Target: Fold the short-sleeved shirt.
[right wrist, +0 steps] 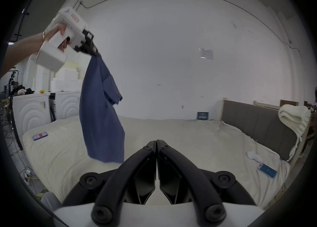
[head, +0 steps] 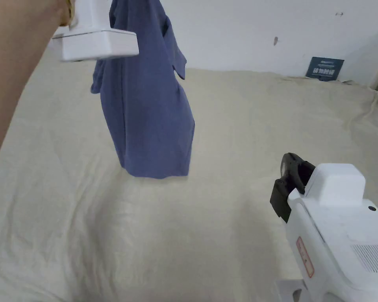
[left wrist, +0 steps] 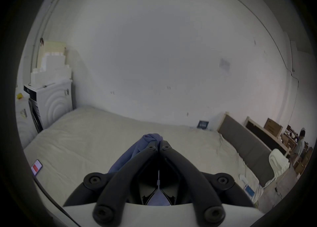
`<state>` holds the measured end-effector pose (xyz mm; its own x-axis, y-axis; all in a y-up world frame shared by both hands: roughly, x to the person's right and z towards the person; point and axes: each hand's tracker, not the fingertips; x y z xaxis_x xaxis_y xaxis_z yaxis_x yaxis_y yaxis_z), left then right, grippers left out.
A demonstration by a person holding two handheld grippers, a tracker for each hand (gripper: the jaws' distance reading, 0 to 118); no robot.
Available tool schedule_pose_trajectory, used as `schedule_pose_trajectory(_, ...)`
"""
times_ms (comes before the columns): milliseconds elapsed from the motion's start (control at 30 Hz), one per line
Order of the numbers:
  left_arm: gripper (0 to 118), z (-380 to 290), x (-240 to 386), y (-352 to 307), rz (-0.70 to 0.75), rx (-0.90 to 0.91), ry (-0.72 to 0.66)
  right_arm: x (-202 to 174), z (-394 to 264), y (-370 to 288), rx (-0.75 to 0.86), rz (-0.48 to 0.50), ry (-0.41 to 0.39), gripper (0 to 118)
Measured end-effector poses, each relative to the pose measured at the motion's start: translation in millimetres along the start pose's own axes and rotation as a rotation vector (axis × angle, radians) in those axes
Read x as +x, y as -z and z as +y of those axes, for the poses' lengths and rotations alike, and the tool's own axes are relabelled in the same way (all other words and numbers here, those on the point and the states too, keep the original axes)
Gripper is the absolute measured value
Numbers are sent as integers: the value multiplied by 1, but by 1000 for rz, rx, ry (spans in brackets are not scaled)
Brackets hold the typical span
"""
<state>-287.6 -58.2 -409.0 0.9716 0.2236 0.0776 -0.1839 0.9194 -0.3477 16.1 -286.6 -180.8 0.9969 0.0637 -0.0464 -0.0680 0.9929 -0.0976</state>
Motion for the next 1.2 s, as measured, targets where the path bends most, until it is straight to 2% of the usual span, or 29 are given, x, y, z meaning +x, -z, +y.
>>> schedule_pose_trajectory(67,0,-29,12,24,-7,-68,17,11,-1,-5,-9,-23,20,0)
schedule_pose_trajectory(267,0,-132,32,92,-51,-304,14,28,-6,-9,-26,-89,17,0)
schedule_pose_trajectory(533,0,-272,42,128,-45,-587,38,32,-19,-2,-71,-107,29,0)
schedule_pose_trajectory(700,0,-333,45,133,-6,-712,68,31,-25,2,-86,-100,36,0)
schedule_pose_trajectory(767,3,-346,43,134,13,-722,38,30,-25,2,-91,-96,40,0)
schedule_pose_trajectory(833,26,-347,41,131,11,-699,9,27,-24,1,-95,-93,37,0)
schedule_pose_trajectory(967,107,-325,39,122,-20,-640,46,26,-23,1,-96,-92,35,0)
schedule_pose_trajectory(1000,118,-318,38,118,-31,-606,46,25,-23,2,-98,-94,35,0)
schedule_pose_trajectory(1133,118,-276,30,96,-98,-441,-30,24,-24,6,-97,-90,48,0)
schedule_pose_trajectory(1200,118,-255,23,85,-84,-360,-79,21,-23,8,-95,-85,42,0)
